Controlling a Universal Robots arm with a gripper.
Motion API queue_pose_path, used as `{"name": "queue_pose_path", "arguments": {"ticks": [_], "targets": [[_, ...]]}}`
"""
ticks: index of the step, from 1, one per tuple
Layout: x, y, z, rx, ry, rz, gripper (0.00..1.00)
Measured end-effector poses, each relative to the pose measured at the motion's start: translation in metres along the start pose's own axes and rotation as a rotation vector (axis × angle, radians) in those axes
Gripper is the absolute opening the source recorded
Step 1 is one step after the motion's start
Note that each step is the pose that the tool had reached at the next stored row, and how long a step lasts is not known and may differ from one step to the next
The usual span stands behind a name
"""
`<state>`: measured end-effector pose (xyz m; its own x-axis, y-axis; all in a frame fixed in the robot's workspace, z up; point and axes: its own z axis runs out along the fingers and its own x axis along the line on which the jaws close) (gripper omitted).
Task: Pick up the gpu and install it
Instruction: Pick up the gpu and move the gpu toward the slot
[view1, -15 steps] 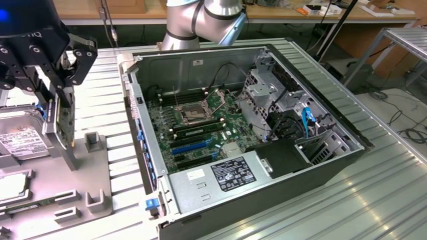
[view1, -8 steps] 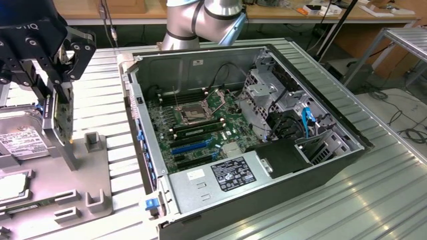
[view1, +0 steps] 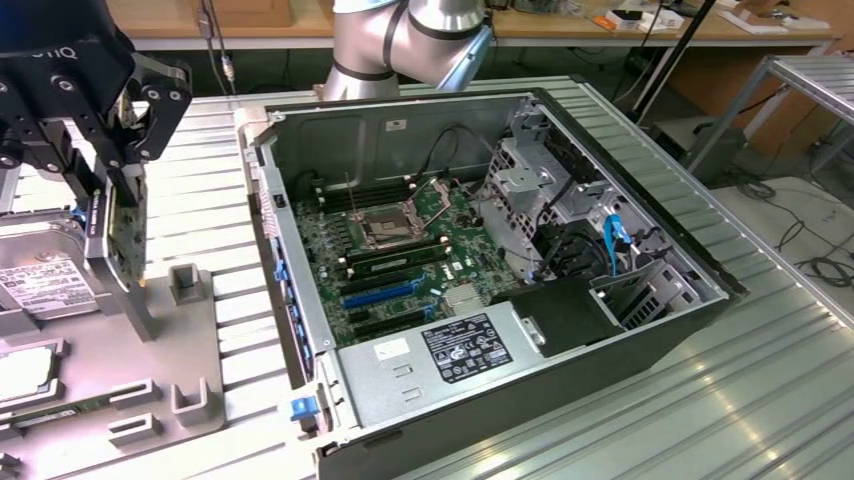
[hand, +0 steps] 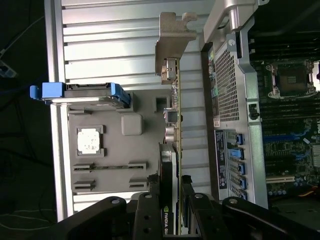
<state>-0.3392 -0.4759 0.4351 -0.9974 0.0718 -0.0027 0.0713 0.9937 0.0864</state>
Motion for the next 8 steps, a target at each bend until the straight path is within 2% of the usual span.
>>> {"name": "queue_pose_path", "arguments": {"ticks": [8], "targets": [[-0.0074,0.0005,0.0001,0.0000,0.0001,0.000,0.27]]}}
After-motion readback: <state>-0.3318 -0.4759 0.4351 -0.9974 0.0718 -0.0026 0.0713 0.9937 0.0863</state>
